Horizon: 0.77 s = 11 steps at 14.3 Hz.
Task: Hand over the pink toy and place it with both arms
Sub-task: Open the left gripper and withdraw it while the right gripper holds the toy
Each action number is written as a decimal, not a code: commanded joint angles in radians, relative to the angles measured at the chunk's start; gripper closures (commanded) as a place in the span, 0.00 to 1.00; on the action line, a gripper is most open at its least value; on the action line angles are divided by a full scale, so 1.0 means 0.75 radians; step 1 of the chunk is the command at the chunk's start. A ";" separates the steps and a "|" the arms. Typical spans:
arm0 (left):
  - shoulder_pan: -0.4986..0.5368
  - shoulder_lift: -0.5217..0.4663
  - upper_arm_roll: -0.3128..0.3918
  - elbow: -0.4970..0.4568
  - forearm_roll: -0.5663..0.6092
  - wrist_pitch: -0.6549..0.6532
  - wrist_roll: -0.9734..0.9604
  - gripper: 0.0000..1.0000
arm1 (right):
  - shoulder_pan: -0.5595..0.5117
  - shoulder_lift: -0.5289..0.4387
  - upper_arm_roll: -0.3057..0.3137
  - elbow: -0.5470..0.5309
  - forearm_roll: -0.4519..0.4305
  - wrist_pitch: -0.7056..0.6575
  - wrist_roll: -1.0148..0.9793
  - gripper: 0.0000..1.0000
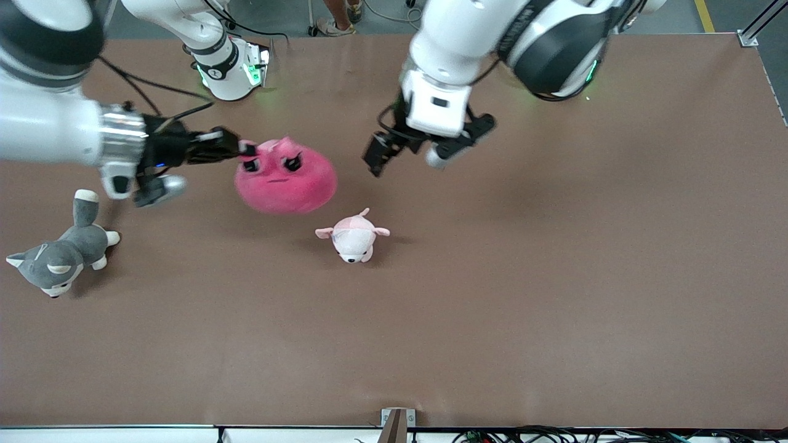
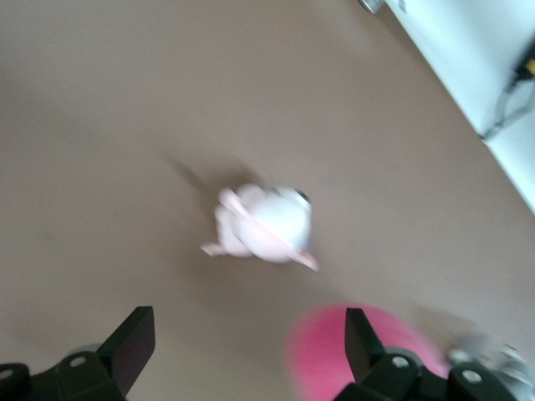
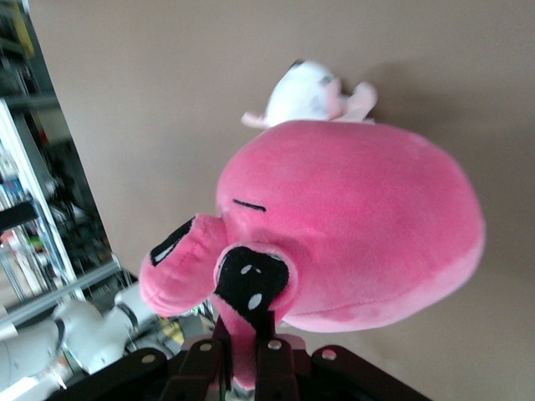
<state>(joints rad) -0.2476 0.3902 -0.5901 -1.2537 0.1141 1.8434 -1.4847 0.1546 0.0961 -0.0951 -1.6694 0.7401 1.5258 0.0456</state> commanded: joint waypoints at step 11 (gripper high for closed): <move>0.602 -0.040 -0.007 -0.022 0.189 -0.369 1.089 0.00 | -0.361 0.346 0.014 0.129 -0.185 -0.020 -0.424 0.88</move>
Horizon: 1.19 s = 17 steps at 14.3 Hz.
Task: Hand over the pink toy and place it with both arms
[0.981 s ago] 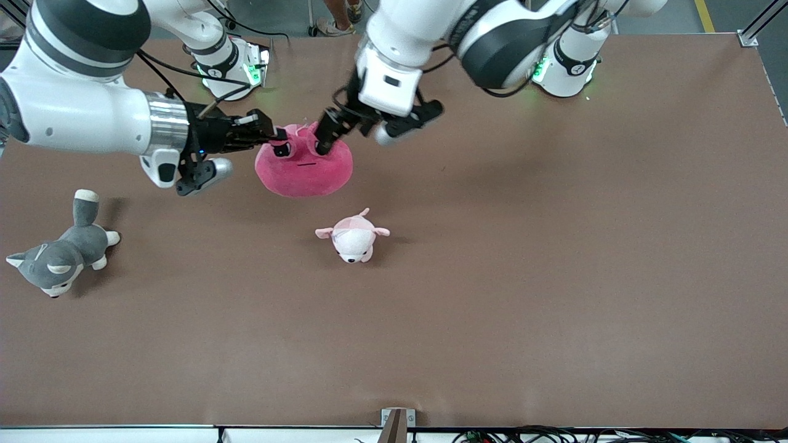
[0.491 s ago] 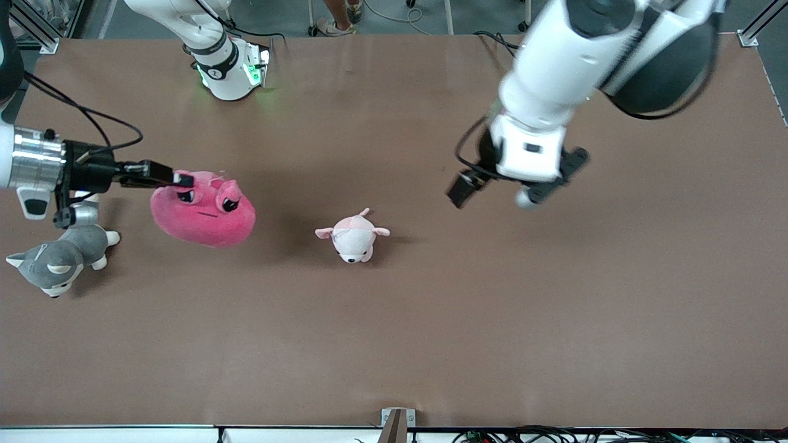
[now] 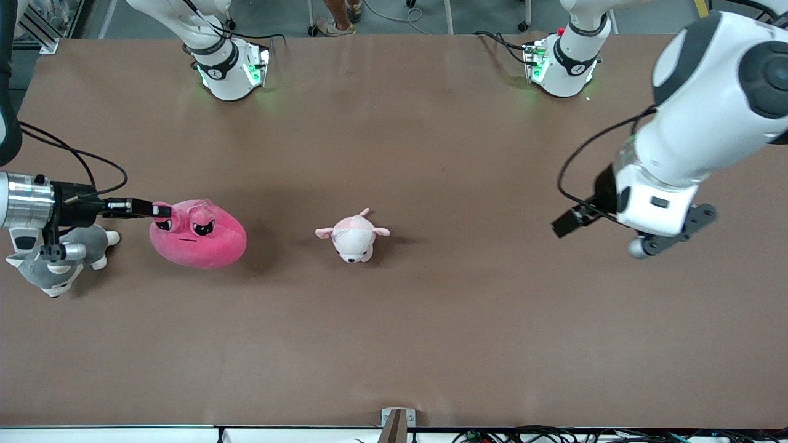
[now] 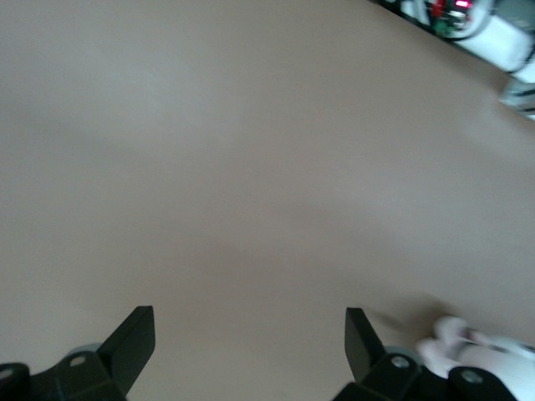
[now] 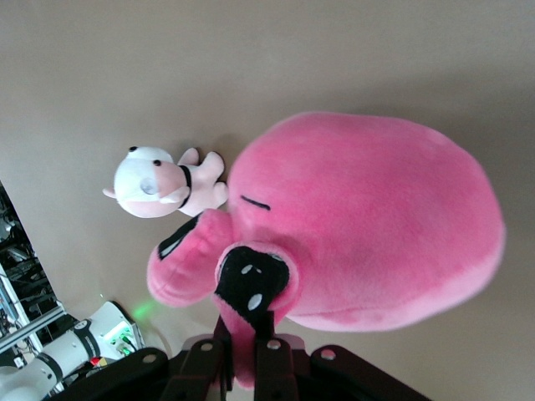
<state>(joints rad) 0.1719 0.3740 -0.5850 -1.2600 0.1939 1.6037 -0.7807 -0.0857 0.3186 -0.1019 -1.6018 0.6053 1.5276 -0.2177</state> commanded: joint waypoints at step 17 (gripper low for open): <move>-0.135 -0.490 0.578 -0.402 -0.297 -0.017 0.869 0.00 | -0.154 0.277 0.029 0.043 0.013 -0.155 -0.446 0.88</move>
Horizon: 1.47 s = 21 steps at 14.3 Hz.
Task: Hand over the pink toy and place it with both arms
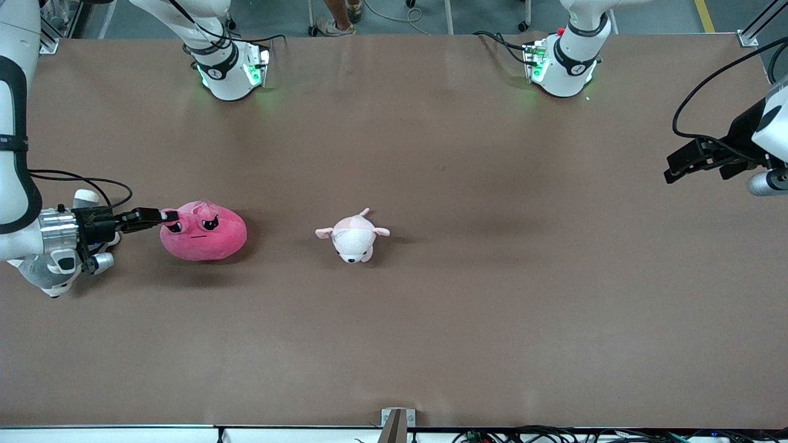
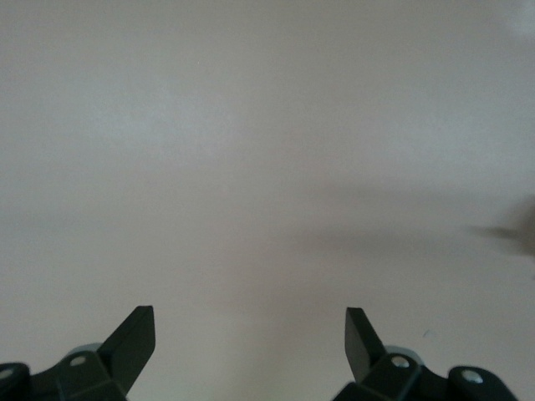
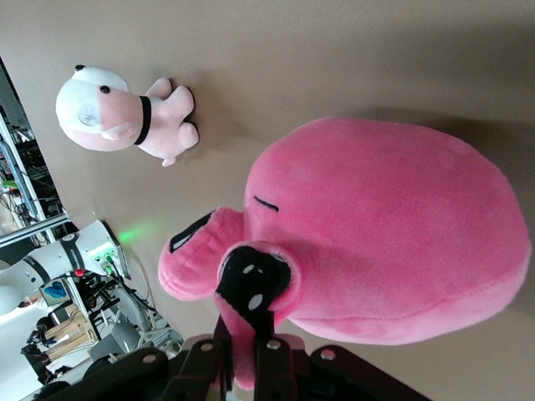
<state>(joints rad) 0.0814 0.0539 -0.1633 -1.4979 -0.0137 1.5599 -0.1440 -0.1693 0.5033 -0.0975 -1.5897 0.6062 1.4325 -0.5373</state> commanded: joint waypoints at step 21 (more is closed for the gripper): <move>-0.070 -0.174 -0.003 -0.187 0.059 0.045 0.020 0.00 | -0.093 0.071 0.020 0.293 -0.006 -0.167 0.027 0.00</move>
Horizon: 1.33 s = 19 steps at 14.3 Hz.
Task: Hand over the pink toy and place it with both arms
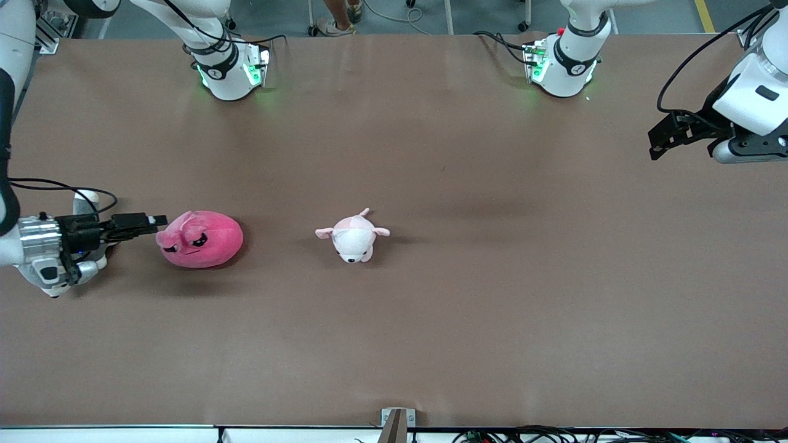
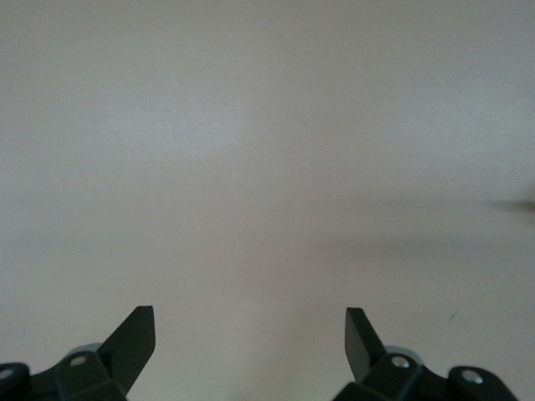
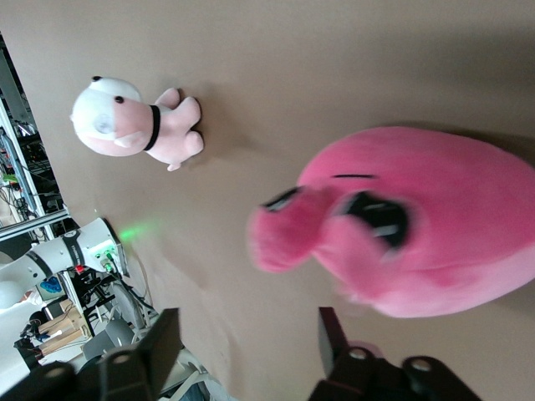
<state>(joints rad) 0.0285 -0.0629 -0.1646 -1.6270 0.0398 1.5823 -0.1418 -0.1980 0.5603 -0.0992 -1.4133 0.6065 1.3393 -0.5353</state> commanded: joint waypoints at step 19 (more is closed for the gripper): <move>0.011 -0.090 0.001 -0.005 -0.057 -0.060 -0.001 0.00 | 0.182 -0.422 0.028 0.305 -0.718 0.075 0.663 0.00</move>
<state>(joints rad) 0.0300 -0.1089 -0.1632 -1.6244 0.0121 1.5485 -0.1419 -0.0811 0.2581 -0.0829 -1.2112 0.1323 1.3765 -0.0565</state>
